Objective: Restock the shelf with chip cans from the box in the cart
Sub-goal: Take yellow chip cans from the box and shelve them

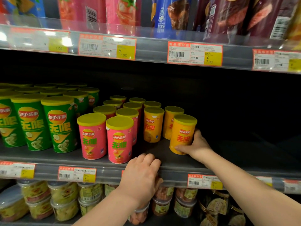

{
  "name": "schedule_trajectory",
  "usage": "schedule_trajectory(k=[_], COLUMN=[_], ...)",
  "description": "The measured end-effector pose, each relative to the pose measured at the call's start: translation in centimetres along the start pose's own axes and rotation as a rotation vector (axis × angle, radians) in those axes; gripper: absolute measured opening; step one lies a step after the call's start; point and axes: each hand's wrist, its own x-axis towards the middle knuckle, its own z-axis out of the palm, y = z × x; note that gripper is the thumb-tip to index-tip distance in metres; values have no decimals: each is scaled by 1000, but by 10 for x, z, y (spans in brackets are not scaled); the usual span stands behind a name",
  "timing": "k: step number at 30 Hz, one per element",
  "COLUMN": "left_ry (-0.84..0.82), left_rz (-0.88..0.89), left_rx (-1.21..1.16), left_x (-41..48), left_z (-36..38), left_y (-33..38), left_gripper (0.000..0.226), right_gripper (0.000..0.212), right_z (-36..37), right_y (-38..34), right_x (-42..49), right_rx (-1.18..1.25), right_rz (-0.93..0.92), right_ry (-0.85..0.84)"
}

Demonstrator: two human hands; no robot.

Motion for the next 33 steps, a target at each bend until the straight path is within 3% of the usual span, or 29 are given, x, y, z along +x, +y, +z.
schedule_trajectory(k=[9, 33], left_ry=[54, 12], left_rz=[2, -17], left_rx=[-2, -18], left_x=[0, 2], left_z=[5, 1], left_y=[-1, -1], left_gripper=[42, 44], right_gripper=[83, 82], right_z=[9, 22], right_y=[-5, -11], right_x=[24, 67], right_rx=[48, -20], right_rz=[-28, 25], right_ry=[8, 34])
